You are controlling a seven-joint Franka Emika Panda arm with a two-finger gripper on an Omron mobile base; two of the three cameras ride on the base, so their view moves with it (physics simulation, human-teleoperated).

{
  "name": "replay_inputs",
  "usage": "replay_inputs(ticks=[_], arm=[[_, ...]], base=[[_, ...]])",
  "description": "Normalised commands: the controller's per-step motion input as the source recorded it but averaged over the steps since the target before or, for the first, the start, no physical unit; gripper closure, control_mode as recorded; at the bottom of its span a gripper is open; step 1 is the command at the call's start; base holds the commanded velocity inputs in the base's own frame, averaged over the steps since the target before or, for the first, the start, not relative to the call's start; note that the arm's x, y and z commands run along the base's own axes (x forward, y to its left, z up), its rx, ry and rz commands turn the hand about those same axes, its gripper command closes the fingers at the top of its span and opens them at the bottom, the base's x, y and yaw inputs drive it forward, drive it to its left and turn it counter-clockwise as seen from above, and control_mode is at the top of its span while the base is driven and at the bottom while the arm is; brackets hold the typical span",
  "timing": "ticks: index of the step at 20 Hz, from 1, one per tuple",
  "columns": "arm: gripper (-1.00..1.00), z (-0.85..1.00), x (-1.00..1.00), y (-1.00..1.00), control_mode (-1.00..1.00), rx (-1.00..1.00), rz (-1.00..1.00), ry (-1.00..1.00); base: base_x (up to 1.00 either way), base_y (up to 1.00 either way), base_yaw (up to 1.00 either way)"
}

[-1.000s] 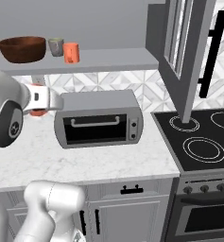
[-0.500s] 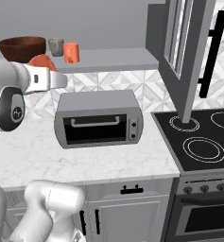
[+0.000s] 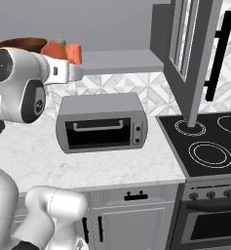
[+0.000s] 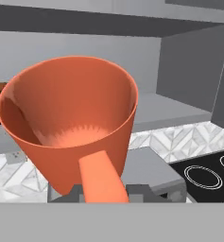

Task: Gather all objects into one cabinet and sort the glasses and bowls to opposite sides.

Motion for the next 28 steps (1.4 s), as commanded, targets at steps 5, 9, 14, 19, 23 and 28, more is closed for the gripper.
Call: replay_inputs(ticks=[5,9,14,19,23,28], arm=[[1.00,0.23,0.13,-0.06,-1.00,0.06,0.02,0.00],[1.00,0.22,0.49,-0.02,-1.00,0.02,0.00,0.03],[1.00,0.15,0.57,0.03,-1.00,0.01,0.00,0.06],[1.00,-0.05,0.38,0.02,-1.00,0.00,0.02,0.22],[1.00,0.03,1.00,-0.01,-1.00,0.00,0.00,0.27],[1.00,0.00,0.07,0.00,-1.00,0.00,0.00,-0.01]], base=[[0.00,0.00,0.00],[0.00,0.00,0.00],[0.00,0.00,0.00],[0.00,0.00,0.00],[0.00,0.00,0.00],[0.00,0.00,0.00]])
